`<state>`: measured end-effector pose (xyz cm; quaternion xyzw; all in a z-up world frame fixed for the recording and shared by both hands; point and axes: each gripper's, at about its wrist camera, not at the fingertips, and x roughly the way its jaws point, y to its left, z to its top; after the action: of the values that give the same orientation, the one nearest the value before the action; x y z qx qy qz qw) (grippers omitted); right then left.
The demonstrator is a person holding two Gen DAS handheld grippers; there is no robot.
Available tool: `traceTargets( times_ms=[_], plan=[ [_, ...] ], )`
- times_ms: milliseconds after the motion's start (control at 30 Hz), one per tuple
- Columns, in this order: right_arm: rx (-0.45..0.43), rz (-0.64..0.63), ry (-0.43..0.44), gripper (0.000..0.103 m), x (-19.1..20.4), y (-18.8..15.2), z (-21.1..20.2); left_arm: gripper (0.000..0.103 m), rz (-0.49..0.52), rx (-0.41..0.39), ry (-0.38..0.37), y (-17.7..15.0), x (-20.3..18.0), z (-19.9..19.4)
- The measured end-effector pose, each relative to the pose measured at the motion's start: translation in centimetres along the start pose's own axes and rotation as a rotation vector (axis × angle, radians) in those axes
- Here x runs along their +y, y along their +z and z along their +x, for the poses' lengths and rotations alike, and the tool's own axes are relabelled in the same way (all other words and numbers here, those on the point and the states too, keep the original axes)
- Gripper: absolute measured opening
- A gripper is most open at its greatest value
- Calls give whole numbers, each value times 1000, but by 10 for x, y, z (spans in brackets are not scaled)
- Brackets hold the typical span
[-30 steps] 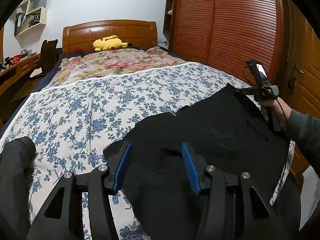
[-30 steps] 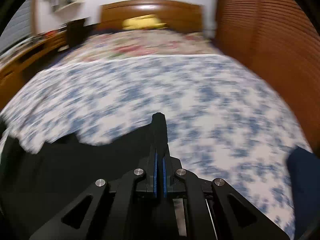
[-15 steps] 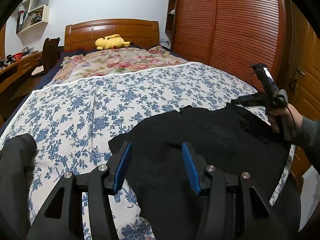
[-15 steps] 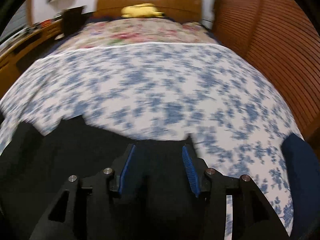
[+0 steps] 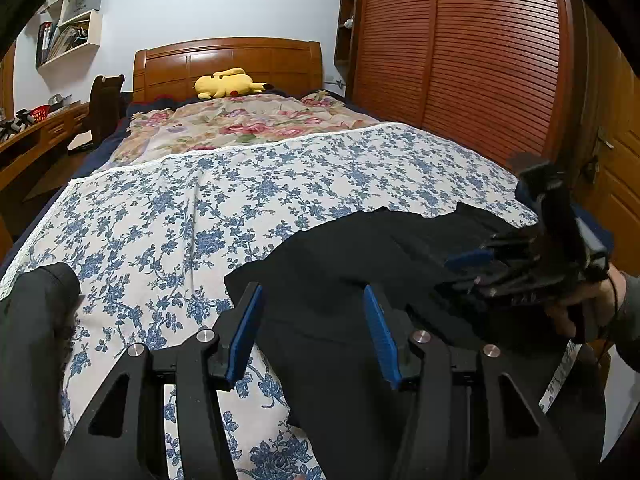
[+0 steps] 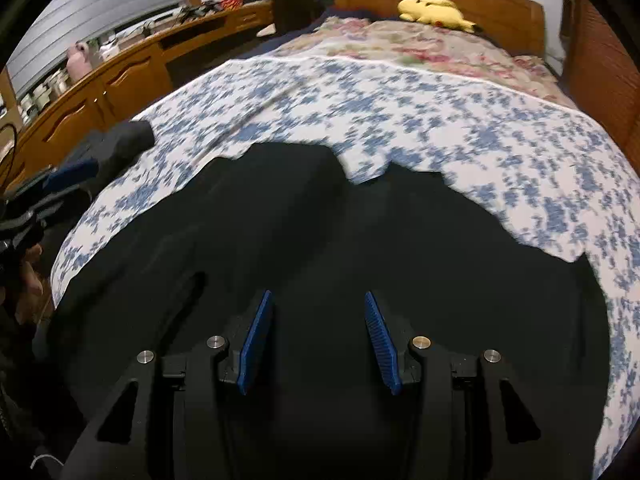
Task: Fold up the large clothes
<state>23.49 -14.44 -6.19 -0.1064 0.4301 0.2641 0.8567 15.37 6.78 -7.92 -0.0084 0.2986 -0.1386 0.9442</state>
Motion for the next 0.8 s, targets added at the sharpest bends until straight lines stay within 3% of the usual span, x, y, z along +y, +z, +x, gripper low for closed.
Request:
traceTargets(
  times_ms=[167,367,567,800],
  plan=[
    [56,-20,-68,49,-1,4,36,53,2,-2,-1,-1,0,-1],
    [43,101,-91,50,-25,22,67,53,12,2,-2,-1,-6,-1],
    [-27,131,-98,50,-30,7,18,53,27,-6,-14,0,-16,-4],
    [-55,141,-184,50,-42,-53,-52,53,65,-14,-33,1,-42,-11]
  ],
)
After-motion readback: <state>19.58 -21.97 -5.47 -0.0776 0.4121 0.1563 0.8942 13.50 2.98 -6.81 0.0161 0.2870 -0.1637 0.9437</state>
